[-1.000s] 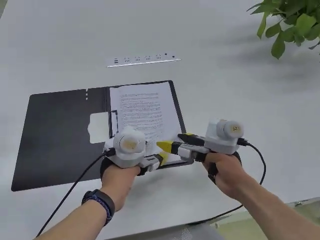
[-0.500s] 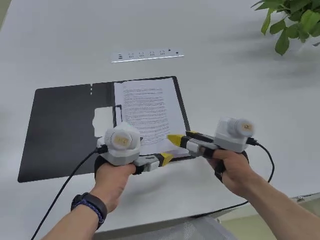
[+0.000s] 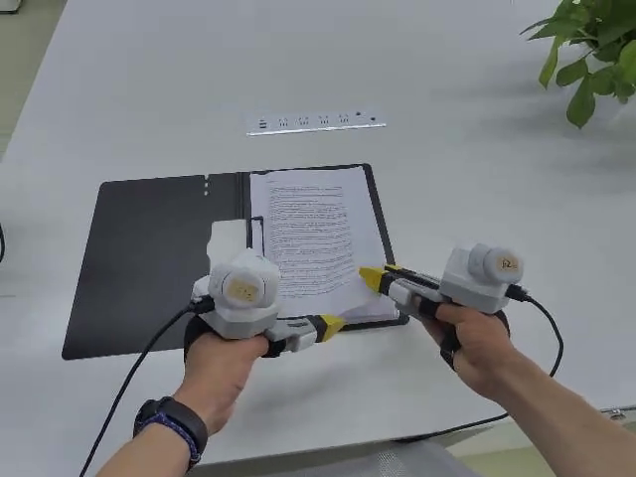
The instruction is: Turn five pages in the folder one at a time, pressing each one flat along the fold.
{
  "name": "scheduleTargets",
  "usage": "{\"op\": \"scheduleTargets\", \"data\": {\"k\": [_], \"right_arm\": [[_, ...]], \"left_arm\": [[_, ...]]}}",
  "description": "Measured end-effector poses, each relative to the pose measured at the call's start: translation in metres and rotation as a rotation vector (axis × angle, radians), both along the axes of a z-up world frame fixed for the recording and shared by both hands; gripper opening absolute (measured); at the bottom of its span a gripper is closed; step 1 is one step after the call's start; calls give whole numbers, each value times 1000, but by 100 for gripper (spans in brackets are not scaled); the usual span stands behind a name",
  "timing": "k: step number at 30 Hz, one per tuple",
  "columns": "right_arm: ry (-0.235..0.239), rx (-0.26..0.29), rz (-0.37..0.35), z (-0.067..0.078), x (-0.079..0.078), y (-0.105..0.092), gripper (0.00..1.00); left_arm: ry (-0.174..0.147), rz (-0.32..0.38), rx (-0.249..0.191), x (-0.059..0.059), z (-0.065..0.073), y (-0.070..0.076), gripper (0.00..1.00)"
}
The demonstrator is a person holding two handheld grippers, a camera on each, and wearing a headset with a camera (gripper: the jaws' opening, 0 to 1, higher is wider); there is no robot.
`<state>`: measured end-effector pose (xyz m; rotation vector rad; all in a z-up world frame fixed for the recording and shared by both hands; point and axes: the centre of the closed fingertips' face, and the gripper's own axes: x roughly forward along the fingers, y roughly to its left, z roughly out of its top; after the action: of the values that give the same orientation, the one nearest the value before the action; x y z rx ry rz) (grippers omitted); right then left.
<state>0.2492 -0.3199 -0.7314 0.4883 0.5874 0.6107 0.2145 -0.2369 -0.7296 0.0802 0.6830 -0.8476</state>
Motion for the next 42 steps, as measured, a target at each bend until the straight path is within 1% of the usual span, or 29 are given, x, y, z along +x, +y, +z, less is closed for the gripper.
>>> {"op": "scheduleTargets", "data": {"k": [2,4,5,6,8,11,12,16,22,25,28,32,36,40,42], "right_arm": [[0,2,-6,2,1,1,7],[8,25,-8,4,1,2,2],[-1,29,-3,7,0,4,1],[-1,30,0,8,0,5,0],[-2,25,7,8,0,7,0],[3,30,11,10,-1,10,0],[3,40,7,12,-1,11,0],[-1,39,6,15,1,13,0],[-12,38,17,21,3,21,0],[-19,33,32,25,4,27,0],[-23,41,33,30,5,33,0],[-23,44,43,33,6,42,0],[-24,45,61,34,5,54,0],[-27,50,74,37,6,66,0],[-29,51,84,38,6,71,0]], "left_arm": [[-11,7,2,-1,5,5,71],[-17,22,-3,-1,10,12,71],[-19,28,-8,-1,13,15,71],[-24,35,-10,-2,17,18,71],[-35,46,-4,-1,19,26,71],[-38,67,3,1,20,37,71],[-40,80,4,2,21,42,71],[-44,125,-4,4,27,60,72],[-67,170,-5,7,38,79,72],[-75,192,-12,8,42,87,72],[-84,204,-12,8,45,94,72],[-87,214,7,5,44,105,73],[-92,234,3,2,48,117,73],[-97,252,3,2,50,129,73],[-94,272,-16,2,53,136,73]]}}
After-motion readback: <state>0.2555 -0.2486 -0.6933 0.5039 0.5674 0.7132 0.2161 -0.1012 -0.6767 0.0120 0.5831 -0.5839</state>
